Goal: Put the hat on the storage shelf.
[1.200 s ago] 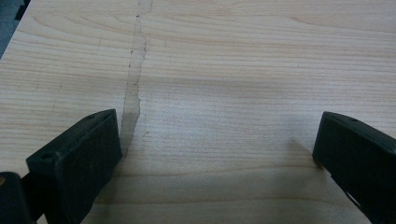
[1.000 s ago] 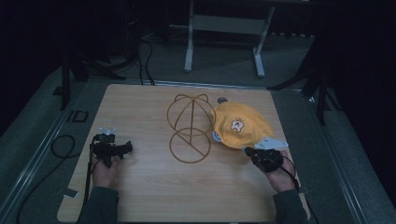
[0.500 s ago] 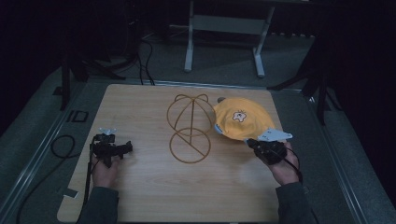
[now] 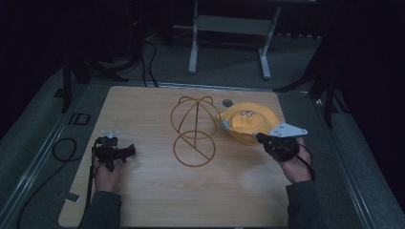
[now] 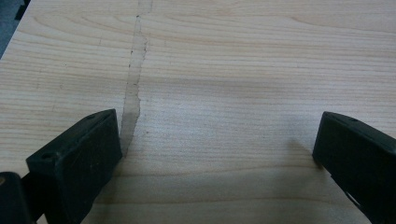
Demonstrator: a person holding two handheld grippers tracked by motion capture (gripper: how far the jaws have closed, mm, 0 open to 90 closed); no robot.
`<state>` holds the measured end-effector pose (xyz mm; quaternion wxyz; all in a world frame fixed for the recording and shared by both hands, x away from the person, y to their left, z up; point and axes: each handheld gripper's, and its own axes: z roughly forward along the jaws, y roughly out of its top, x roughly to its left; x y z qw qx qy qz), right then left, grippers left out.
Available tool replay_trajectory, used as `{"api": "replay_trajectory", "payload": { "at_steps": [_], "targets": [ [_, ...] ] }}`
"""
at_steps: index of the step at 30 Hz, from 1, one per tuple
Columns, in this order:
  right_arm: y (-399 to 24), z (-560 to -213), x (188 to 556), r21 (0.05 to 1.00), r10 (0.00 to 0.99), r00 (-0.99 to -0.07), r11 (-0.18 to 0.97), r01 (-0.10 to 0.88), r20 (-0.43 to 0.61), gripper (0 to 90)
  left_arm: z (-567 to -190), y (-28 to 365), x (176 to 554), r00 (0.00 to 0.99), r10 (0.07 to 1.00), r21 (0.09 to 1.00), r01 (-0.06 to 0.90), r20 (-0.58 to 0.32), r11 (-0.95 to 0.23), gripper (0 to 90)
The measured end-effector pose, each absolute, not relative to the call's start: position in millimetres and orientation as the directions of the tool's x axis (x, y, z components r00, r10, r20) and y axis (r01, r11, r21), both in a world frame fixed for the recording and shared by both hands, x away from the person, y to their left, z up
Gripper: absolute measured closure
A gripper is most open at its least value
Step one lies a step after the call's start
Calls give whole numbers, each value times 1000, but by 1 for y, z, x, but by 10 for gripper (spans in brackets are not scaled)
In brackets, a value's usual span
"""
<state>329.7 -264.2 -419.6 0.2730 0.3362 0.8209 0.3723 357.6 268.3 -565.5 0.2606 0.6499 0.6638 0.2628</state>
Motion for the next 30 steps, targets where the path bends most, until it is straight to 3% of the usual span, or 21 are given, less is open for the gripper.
{"api": "replay_trajectory", "payload": {
  "at_steps": [9,24,30],
  "targets": [
    [-275,-410,328,821,775,-610,451,350,-165,862,-566,268,358,-19,1000,688,726,-5,17,11],
    [-294,-423,328,783,813,-552,461,419,-183,859,-566,268,358,-20,1000,688,726,-4,17,11],
    [-297,-424,327,754,797,-568,499,427,-206,822,-566,268,358,-20,1000,688,726,-4,17,11]
  ]
}}
